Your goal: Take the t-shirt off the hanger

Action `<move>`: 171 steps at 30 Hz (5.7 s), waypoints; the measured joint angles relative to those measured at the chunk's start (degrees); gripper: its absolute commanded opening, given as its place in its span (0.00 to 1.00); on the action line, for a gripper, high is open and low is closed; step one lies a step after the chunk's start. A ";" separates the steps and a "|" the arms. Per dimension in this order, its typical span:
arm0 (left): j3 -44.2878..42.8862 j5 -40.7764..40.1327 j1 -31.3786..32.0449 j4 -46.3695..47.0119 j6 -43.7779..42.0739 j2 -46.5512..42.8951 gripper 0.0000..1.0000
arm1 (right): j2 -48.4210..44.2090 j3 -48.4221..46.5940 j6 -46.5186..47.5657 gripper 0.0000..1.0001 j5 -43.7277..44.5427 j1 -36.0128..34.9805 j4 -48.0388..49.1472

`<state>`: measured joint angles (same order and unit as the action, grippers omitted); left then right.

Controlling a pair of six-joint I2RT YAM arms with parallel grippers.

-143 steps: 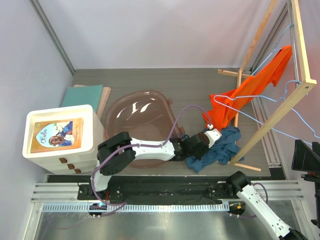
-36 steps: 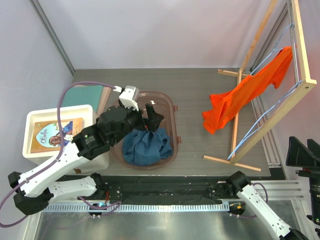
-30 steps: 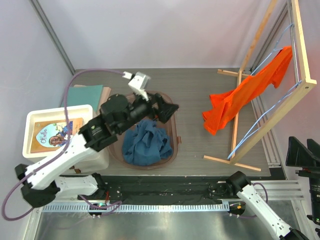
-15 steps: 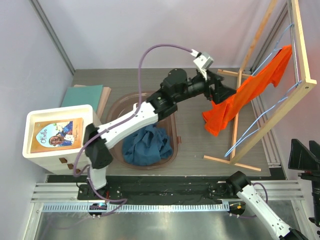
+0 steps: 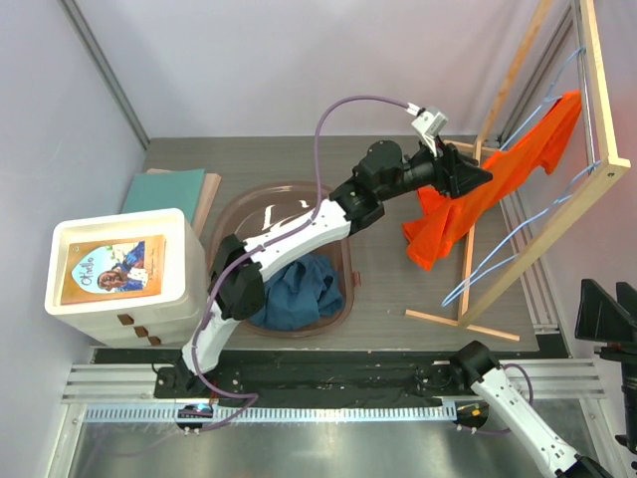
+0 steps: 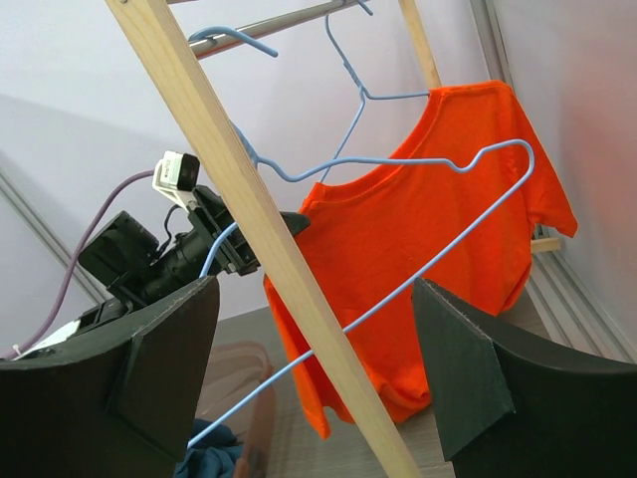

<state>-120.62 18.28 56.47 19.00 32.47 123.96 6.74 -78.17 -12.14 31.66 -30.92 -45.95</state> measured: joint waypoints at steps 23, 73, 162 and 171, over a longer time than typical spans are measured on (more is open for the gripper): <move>-7.08 1.05 -0.57 -8.02 20.15 2.21 0.00 | -1.57 0.22 -0.46 0.83 0.46 -0.46 -0.70; 43.28 -2.82 -7.43 -11.41 13.42 -44.39 0.00 | 18.05 -6.54 2.12 0.83 -41.64 1.05 -4.22; 59.95 -18.84 -1.60 -36.83 -1.33 -76.52 0.36 | 42.03 9.55 0.24 0.01 -36.81 4.72 42.84; 57.75 -23.63 -1.55 -41.97 -2.82 -77.42 0.00 | 44.37 8.55 0.66 0.01 -35.93 4.72 44.68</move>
<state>-62.87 -5.34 54.92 -22.96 29.65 46.54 51.11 -69.63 -11.49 -4.27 -26.20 -1.28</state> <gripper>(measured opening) 0.008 0.075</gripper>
